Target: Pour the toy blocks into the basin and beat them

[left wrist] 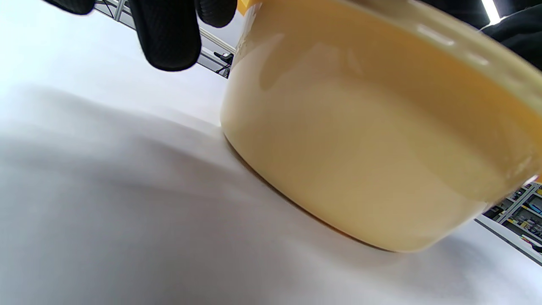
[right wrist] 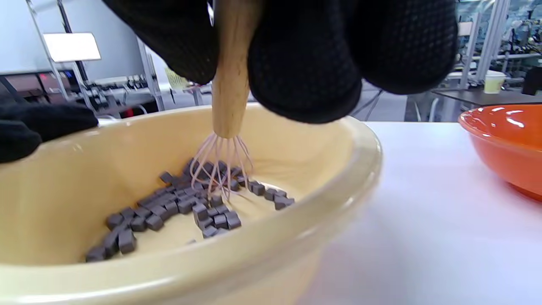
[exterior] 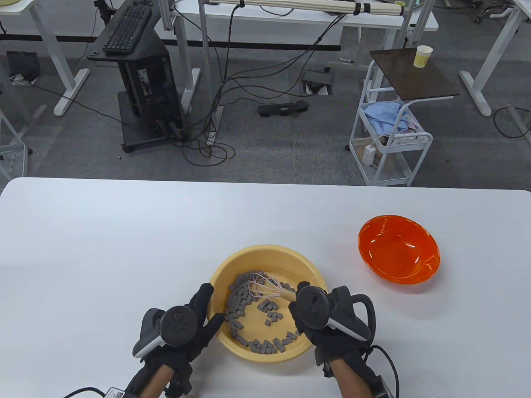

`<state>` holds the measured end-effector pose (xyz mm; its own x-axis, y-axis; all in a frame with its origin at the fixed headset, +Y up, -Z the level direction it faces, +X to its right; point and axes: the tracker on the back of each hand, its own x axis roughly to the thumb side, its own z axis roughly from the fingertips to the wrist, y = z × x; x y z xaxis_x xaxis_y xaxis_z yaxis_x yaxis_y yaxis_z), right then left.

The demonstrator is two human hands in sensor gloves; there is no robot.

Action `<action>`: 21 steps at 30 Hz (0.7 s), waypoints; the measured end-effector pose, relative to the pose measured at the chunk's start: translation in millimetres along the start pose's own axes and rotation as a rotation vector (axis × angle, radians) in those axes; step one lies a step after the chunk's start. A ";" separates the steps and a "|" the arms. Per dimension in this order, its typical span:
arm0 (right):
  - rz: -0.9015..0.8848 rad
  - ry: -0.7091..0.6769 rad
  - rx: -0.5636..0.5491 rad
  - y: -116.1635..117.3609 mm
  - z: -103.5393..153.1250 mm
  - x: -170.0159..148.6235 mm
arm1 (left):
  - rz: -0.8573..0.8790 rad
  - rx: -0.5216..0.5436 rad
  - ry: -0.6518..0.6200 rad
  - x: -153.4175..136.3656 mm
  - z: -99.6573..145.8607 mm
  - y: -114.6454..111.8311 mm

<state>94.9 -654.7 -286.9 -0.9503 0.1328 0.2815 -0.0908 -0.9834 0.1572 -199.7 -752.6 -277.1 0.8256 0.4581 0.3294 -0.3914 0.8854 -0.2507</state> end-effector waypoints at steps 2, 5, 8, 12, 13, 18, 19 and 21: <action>0.072 0.007 0.085 0.5 -3.9 4.3 | 0.000 -0.002 0.000 0.1 -0.3 0.1; 0.153 0.001 0.135 1.9 -5.6 7.1 | -0.006 -0.009 0.003 0.6 -0.5 0.1; 0.116 -0.015 0.125 2.6 -1.6 2.0 | -0.014 -0.015 0.006 0.7 -0.6 0.2; 0.037 -0.009 0.081 -3.4 15.0 -13.0 | -0.006 -0.016 0.005 0.6 -0.8 -0.4; 0.009 -0.008 0.067 -5.2 20.3 -17.4 | -0.004 -0.014 0.005 0.7 -0.8 -0.4; -0.098 -0.013 -0.011 -13.1 50.9 -42.1 | -0.005 -0.003 0.010 0.7 -0.6 0.5; -0.115 -0.014 -0.037 -13.9 58.3 -47.9 | -0.005 0.001 0.010 0.2 -0.6 0.9; -0.154 -0.021 -0.072 -11.5 70.1 -57.6 | -0.001 0.008 0.013 -1.4 0.0 3.7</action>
<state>171.6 -642.4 -238.5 -0.9171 0.2846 0.2792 -0.2569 -0.9574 0.1321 -202.3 -750.0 -278.6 0.8311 0.4564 0.3178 -0.3940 0.8865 -0.2428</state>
